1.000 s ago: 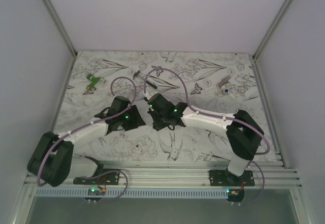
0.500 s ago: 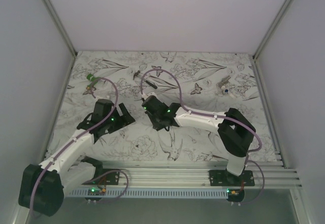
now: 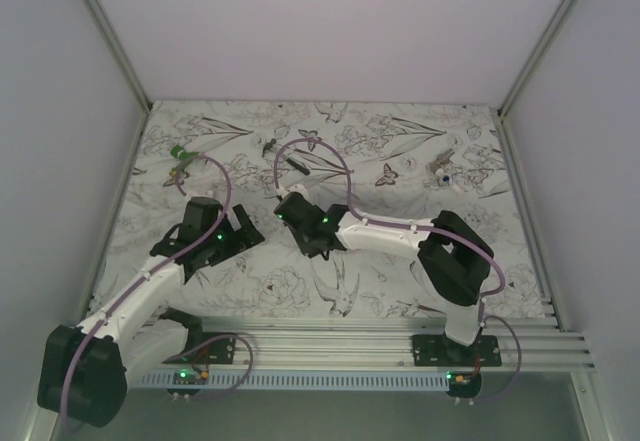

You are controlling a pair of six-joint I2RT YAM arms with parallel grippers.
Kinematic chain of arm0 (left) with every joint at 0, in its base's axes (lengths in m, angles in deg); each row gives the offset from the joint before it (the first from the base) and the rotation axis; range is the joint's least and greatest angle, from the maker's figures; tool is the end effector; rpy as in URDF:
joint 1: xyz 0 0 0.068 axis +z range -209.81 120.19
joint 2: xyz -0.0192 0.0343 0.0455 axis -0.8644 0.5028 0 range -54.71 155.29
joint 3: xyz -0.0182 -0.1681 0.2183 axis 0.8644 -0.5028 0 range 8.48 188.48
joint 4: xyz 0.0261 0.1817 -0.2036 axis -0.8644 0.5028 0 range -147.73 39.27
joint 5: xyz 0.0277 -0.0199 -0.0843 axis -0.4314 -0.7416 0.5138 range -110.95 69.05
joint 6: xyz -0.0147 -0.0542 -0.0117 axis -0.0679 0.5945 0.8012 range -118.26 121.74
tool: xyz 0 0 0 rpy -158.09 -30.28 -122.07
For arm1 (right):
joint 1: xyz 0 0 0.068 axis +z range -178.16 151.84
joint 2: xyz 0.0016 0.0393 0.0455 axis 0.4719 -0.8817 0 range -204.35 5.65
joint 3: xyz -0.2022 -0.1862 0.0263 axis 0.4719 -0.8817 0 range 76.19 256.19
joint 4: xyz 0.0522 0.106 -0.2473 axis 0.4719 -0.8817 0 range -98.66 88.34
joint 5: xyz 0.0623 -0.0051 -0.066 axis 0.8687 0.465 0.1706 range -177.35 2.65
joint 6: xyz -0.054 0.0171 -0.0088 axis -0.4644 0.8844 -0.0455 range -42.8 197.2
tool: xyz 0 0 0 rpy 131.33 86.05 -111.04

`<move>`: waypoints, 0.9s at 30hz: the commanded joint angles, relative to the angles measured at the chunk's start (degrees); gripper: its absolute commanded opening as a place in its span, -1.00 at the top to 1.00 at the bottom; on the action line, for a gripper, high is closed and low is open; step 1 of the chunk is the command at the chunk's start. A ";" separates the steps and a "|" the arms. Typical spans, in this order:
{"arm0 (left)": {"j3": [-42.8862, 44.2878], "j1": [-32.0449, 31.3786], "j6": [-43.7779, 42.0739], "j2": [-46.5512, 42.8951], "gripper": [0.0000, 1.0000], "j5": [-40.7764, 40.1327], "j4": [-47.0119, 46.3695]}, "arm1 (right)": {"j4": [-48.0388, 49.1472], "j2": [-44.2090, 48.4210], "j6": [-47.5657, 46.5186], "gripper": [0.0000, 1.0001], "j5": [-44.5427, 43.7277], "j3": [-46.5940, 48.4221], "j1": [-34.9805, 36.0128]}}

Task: Snap on the fuse box
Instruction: Install the fuse at the fuse box base.

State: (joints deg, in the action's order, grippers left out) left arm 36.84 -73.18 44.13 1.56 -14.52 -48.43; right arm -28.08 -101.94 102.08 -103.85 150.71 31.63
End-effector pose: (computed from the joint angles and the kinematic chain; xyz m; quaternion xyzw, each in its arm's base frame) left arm 0.2121 -0.0552 0.1989 -0.1999 0.8721 -0.2520 0.3689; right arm 0.2150 0.3463 0.1804 -0.2503 0.9221 0.0730 0.2858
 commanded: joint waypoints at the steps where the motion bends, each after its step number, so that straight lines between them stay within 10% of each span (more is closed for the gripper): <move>1: -1.01 0.54 -0.62 -0.90 -0.99 -0.59 1.85 | -0.23 -0.63 1.78 1.00 -3.17 1.99 0.92; 27: -1.55 0.54 0.13 -1.88 -0.99 0.10 1.85 | -7.08 -5.22 10.53 1.00 -10.46 -4.65 1.51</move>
State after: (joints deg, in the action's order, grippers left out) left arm 36.35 -73.14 44.15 0.92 -14.61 -48.25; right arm -27.92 -104.08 109.45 -112.02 151.13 33.18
